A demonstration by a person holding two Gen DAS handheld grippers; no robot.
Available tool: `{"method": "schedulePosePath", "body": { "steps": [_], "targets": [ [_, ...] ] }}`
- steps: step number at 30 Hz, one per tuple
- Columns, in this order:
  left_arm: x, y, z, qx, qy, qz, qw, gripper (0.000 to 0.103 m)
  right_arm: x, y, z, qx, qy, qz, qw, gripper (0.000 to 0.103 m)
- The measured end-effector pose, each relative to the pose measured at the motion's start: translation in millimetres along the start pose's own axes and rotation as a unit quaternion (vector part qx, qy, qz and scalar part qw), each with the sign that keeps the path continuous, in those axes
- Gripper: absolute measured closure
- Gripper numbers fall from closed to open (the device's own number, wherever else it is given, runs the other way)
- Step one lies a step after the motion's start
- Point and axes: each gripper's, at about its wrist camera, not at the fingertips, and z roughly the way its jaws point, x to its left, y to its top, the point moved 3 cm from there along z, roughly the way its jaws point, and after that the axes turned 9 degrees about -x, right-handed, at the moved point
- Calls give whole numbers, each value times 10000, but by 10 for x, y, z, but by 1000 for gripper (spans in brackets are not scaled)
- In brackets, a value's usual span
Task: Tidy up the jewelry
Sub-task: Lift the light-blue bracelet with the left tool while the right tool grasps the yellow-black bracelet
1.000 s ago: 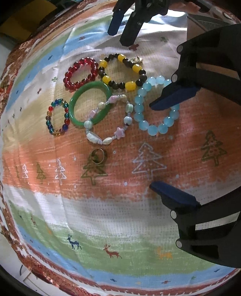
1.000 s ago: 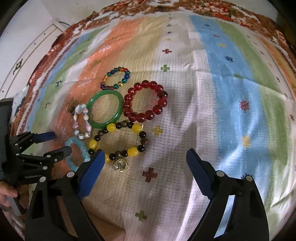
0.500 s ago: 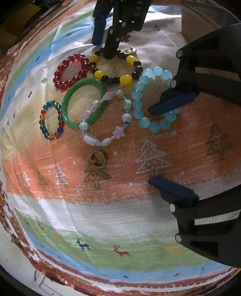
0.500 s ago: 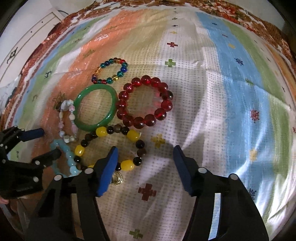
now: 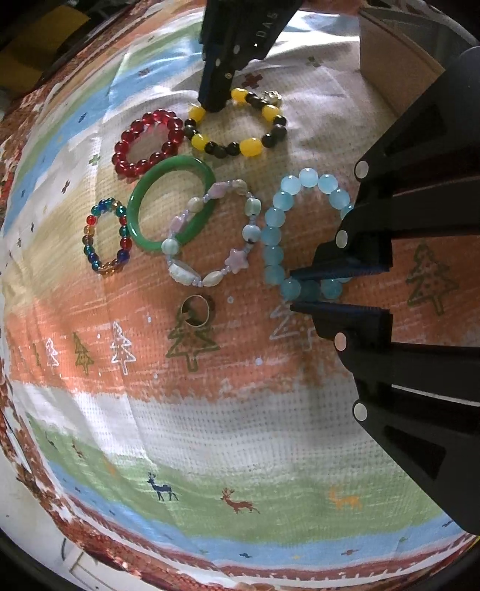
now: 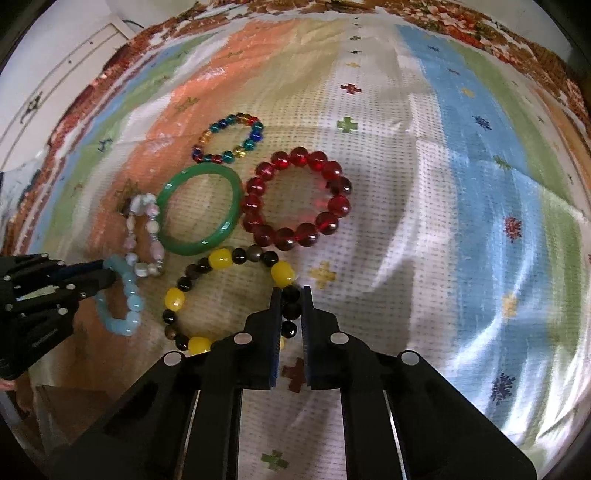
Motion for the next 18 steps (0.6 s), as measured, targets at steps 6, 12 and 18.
{"method": "schedulePosePath", "body": {
  "steps": [6,12,18],
  "targets": [
    [-28,90,-189,-270,-147,-107,9995,92,152,83,-219,-303,184,-109,9993,92],
    [-82,77,-309,-447,-161,-144,9988,92,234,78,-407,-574,201,-190,9980,92],
    [-74,117,-635,-1118,329,-254,9929,92,326,83,-573,-951,92,-395,9946,92]
  ]
}}
